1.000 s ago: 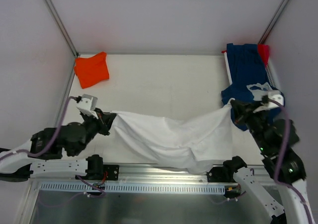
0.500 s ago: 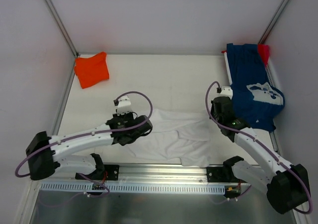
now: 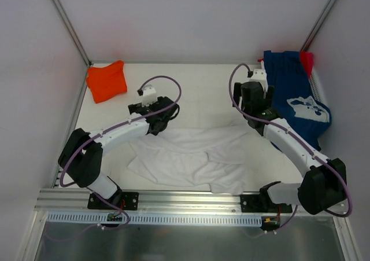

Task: Fold and stack the t-shirts
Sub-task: Flatten out the tshirt

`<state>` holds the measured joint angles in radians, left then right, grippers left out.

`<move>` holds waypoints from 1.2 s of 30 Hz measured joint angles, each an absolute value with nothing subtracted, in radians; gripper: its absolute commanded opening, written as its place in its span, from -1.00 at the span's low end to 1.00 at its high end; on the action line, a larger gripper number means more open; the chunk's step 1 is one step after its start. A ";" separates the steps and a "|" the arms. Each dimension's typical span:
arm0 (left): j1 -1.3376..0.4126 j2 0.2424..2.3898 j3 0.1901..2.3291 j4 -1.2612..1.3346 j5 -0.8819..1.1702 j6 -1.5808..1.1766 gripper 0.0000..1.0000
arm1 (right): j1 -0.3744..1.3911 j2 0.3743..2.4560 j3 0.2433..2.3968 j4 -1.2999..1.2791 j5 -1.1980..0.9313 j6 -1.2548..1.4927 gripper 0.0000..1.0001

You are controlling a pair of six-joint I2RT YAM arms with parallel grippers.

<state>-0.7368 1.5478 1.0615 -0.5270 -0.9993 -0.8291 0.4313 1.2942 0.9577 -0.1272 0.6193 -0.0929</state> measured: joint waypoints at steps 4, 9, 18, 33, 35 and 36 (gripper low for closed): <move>-0.568 1.531 1.084 -0.432 -0.874 -0.670 0.98 | 0.432 1.278 1.069 -0.157 0.624 -0.100 0.99; -0.498 1.379 1.081 -0.393 -0.744 -0.550 0.98 | 0.455 1.106 1.018 -0.239 0.599 -0.069 0.99; -0.556 0.899 0.619 -0.322 -0.450 -0.696 0.98 | 0.565 0.693 0.727 -0.392 0.493 0.107 0.99; -0.607 0.749 0.196 -0.004 -0.331 -0.907 0.95 | 0.592 0.404 0.542 -0.577 0.430 0.284 0.99; -0.607 0.776 0.196 0.028 -0.334 -0.918 0.93 | 0.592 0.366 0.540 -0.604 0.430 0.290 0.99; -0.607 0.786 0.196 0.041 -0.338 -0.925 0.93 | 0.593 0.345 0.538 -0.616 0.431 0.294 0.99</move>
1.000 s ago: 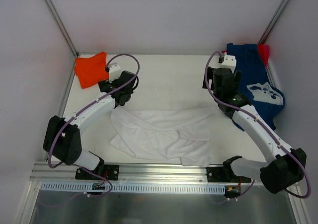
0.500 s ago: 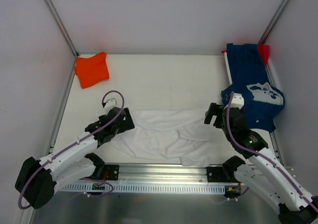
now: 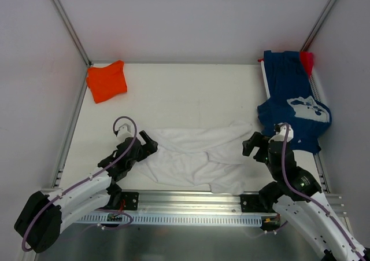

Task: Fold and stack the t-shirts
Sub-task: Flatten out the tshirt

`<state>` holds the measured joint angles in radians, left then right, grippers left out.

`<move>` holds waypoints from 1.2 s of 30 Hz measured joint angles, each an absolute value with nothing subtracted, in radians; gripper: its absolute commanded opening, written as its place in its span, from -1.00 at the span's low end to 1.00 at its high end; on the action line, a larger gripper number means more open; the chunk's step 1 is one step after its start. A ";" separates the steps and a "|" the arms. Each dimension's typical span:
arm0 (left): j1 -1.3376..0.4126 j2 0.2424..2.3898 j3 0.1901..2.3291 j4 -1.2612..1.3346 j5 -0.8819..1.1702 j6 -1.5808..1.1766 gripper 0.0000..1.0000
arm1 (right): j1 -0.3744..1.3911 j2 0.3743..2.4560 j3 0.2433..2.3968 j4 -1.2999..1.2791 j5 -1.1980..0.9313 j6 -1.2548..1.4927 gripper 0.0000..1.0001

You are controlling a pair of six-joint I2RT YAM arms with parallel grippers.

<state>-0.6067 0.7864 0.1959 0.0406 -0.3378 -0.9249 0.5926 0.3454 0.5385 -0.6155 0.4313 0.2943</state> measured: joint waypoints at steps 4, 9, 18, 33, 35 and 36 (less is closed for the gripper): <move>-0.607 0.805 0.196 0.070 -0.347 -0.949 0.90 | 0.593 0.307 0.523 -0.648 0.431 0.304 0.99; -0.607 0.727 0.233 -0.047 -0.360 -0.956 0.89 | 0.593 0.321 0.510 -0.667 0.430 0.308 0.99; -0.607 0.596 0.502 -0.283 -0.427 -0.947 0.94 | 0.593 0.366 0.509 -0.663 0.430 0.307 0.99; -0.607 0.804 0.323 -0.149 -0.448 -0.960 0.90 | 0.593 0.374 0.508 -0.663 0.433 0.306 0.99; -0.607 0.807 0.323 -0.130 -0.450 -0.960 0.90 | 0.593 0.374 0.508 -0.662 0.433 0.306 0.99; -0.607 0.808 0.323 -0.123 -0.451 -0.960 0.90 | 0.593 0.374 0.508 -0.663 0.433 0.306 0.99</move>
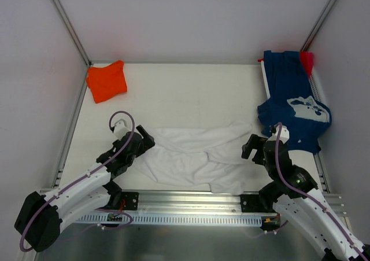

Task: Fold and stack the t-shirts
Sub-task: Flatten out the tshirt

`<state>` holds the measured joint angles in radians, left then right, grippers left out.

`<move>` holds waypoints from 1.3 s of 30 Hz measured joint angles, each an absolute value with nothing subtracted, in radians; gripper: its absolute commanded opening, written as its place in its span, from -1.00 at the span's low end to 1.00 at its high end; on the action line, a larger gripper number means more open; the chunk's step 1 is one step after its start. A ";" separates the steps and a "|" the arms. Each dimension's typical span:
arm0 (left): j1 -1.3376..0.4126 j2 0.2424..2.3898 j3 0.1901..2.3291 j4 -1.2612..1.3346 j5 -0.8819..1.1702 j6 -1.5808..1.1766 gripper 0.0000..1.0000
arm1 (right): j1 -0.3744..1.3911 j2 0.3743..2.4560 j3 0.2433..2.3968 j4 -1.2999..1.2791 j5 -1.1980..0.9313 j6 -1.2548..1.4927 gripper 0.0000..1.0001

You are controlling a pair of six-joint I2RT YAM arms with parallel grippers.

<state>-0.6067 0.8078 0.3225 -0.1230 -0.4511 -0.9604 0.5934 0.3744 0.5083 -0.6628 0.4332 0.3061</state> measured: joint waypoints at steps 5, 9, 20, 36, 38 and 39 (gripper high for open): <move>-0.607 0.814 0.318 -0.090 -0.455 -0.960 0.89 | 0.593 0.374 0.508 -0.663 0.433 0.306 0.99; -0.607 0.829 0.314 -0.082 -0.457 -0.960 0.89 | 0.593 0.374 0.508 -0.662 0.434 0.305 0.99; -0.607 0.898 0.224 0.059 -0.522 -0.978 0.80 | 0.593 0.374 0.499 -0.662 0.433 0.305 0.99; -0.607 0.800 0.215 0.088 -0.551 -0.985 0.79 | 0.593 0.375 0.498 -0.662 0.432 0.302 0.99; -0.607 0.727 0.218 0.055 -0.552 -0.984 0.80 | 0.593 0.376 0.496 -0.661 0.431 0.302 0.99; -0.607 0.694 0.220 0.037 -0.553 -0.982 0.79 | 0.593 0.377 0.495 -0.659 0.431 0.301 0.99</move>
